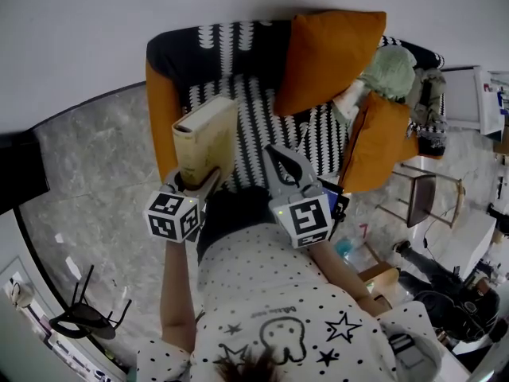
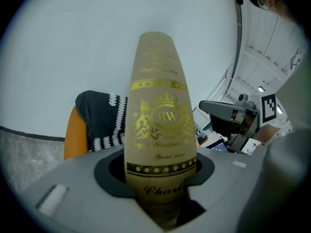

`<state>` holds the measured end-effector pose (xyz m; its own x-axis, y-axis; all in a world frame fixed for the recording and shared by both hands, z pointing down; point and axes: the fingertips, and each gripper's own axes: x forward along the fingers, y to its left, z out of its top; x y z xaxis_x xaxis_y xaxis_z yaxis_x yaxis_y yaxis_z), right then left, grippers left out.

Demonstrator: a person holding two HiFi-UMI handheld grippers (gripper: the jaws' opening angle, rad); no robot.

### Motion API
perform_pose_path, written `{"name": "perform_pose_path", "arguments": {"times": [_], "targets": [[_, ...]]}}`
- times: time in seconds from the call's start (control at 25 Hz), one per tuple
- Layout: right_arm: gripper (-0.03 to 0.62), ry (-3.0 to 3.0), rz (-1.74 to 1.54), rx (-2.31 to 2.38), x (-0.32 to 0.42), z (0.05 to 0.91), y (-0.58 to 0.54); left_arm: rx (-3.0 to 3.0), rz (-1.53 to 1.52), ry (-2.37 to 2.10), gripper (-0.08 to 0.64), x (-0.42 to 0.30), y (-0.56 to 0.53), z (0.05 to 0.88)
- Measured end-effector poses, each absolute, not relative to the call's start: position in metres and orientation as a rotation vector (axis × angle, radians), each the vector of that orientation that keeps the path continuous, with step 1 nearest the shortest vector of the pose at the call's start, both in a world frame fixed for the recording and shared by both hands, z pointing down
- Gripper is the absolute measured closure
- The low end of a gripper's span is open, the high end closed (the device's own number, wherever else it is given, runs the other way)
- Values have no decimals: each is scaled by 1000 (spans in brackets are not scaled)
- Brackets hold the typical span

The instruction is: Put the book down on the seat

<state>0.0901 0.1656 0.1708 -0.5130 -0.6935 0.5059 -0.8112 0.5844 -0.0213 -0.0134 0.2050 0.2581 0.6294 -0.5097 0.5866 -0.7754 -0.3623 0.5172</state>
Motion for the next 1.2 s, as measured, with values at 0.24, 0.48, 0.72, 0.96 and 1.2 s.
{"name": "perform_pose_path", "arguments": {"times": [0.24, 0.48, 0.72, 0.96, 1.2], "targets": [[598, -2351, 358, 1231, 93, 171, 167, 2024, 414, -978, 331, -12, 204, 271], [598, -2333, 359, 1254, 101, 173, 172, 2010, 426, -956, 331, -6, 210, 286], [598, -2310, 380, 1258, 107, 179, 175, 1966, 449, -932, 331, -1, 218, 306], [598, -2300, 393, 1254, 105, 186, 175, 1941, 451, -913, 331, 1, 219, 322], [598, -2289, 409, 1261, 110, 192, 178, 1919, 444, -891, 331, 10, 219, 333]]}}
